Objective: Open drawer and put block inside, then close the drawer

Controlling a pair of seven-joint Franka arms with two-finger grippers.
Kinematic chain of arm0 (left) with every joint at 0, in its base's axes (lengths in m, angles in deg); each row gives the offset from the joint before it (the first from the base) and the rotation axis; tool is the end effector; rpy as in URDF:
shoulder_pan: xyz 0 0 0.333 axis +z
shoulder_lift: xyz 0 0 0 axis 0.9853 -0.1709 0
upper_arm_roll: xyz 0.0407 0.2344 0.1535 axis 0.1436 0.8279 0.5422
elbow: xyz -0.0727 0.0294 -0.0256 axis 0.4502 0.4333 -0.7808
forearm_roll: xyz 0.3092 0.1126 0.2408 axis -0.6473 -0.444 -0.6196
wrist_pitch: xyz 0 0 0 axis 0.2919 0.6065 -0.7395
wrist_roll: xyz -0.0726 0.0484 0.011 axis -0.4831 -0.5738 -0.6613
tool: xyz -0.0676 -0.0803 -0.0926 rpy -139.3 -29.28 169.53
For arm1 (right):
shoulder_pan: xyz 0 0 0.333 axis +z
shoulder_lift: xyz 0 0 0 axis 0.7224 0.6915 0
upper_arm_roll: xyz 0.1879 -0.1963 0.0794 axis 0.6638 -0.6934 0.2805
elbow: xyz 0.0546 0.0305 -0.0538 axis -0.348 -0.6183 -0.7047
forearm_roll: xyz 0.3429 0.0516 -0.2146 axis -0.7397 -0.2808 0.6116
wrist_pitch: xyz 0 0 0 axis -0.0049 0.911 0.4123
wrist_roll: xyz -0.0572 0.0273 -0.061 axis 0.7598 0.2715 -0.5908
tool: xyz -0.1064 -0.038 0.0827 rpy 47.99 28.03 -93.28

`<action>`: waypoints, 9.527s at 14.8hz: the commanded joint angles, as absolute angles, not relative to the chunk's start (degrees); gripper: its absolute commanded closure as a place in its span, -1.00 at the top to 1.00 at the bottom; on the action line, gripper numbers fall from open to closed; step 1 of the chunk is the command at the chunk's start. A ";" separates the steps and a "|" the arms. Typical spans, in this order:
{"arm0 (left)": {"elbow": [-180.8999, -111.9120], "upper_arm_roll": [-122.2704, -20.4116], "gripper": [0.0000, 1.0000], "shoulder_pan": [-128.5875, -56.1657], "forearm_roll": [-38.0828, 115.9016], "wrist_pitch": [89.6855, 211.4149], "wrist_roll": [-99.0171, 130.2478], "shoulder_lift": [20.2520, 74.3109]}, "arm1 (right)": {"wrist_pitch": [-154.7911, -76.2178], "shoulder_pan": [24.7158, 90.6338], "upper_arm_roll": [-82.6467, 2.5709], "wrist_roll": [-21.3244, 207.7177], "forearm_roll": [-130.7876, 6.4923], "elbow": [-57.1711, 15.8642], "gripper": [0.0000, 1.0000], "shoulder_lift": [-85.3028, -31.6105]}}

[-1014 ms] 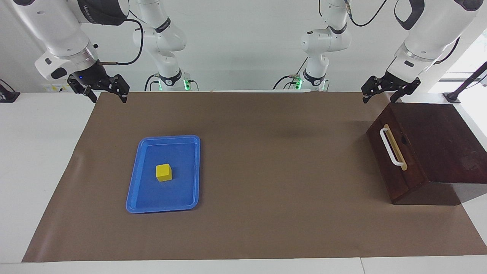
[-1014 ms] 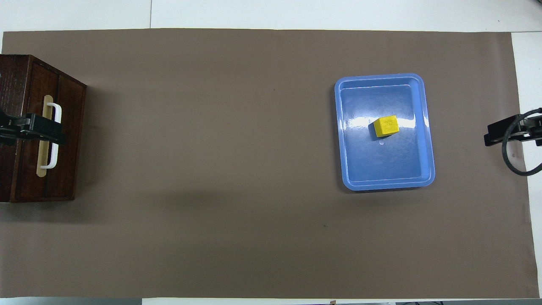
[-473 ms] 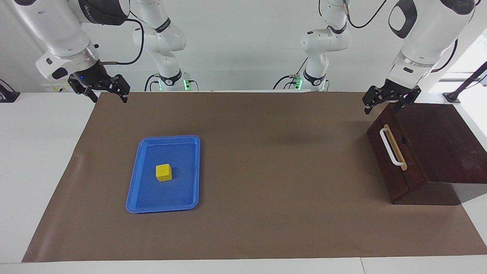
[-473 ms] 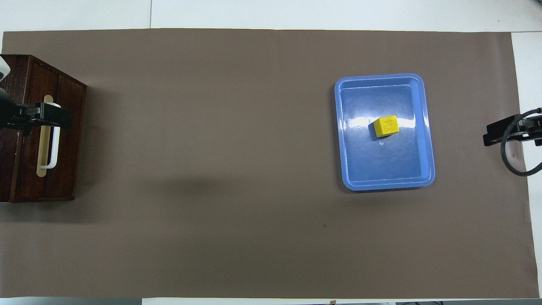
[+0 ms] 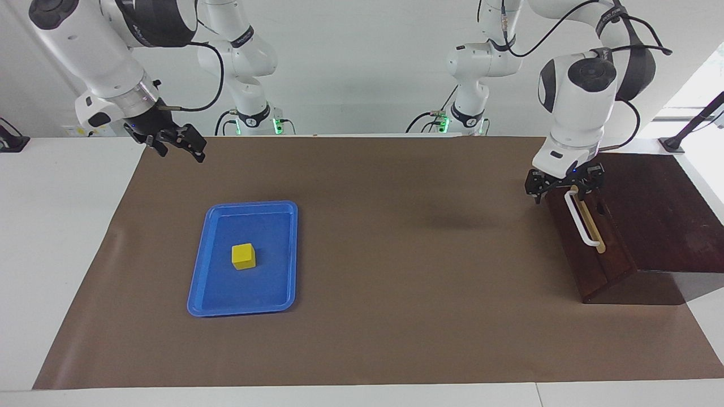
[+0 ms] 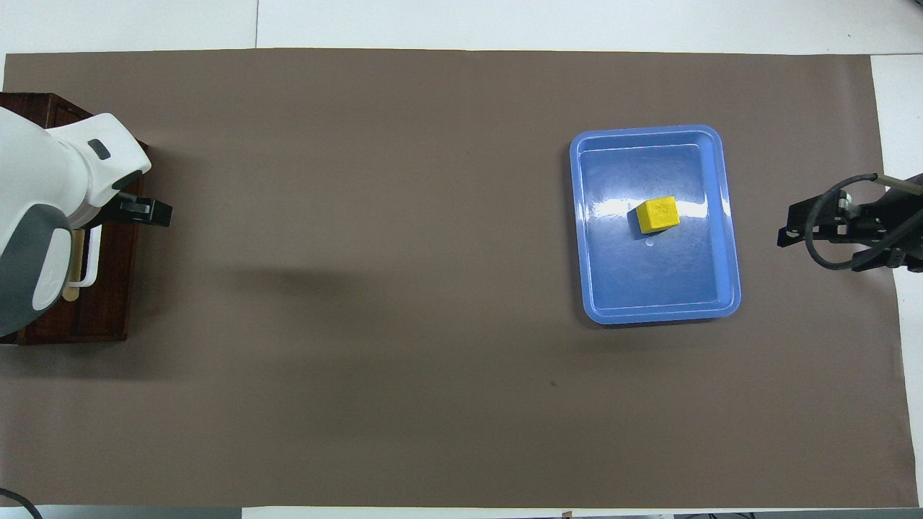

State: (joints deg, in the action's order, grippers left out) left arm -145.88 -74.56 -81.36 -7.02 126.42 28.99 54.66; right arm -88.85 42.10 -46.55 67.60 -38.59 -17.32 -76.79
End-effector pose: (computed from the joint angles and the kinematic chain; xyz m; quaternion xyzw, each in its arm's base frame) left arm 0.5934 -0.0445 0.4152 -0.9795 0.1152 -0.0394 0.1608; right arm 0.5454 -0.0159 0.5047 -0.9791 0.1854 0.0635 0.0535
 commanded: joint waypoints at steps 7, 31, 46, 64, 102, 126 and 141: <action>-152.08 -74.03 1.00 -78.23 -16.36 137.49 17.70 50.23 | -100.11 33.86 -46.01 44.16 -57.47 -25.71 1.00 -68.45; -151.64 -74.29 1.00 -89.39 -18.13 142.16 7.06 45.39 | -103.19 35.26 -46.01 41.07 -69.00 -12.43 1.00 -42.25; -128.10 -74.12 1.00 -89.57 5.03 110.82 6.28 49.33 | -103.90 35.70 -45.92 42.92 -71.55 -13.05 0.73 -41.19; -138.28 -76.93 1.00 -92.20 18.43 114.82 -53.73 58.40 | -103.03 39.21 -45.75 35.04 -70.85 -7.88 -1.00 -43.12; -128.61 -76.40 1.00 -108.55 12.45 128.01 -102.36 39.50 | -116.74 70.24 -45.22 -6.65 -70.58 -3.03 -1.00 -49.10; -125.19 -75.79 -1.00 -102.06 12.19 114.06 -90.09 43.97 | -112.52 67.78 -45.92 -7.70 -71.37 -2.95 1.00 -51.12; -140.82 -75.52 -1.00 -68.13 14.30 119.30 -46.99 54.80 | -94.42 52.67 -46.10 29.79 -54.78 -3.03 1.00 -58.77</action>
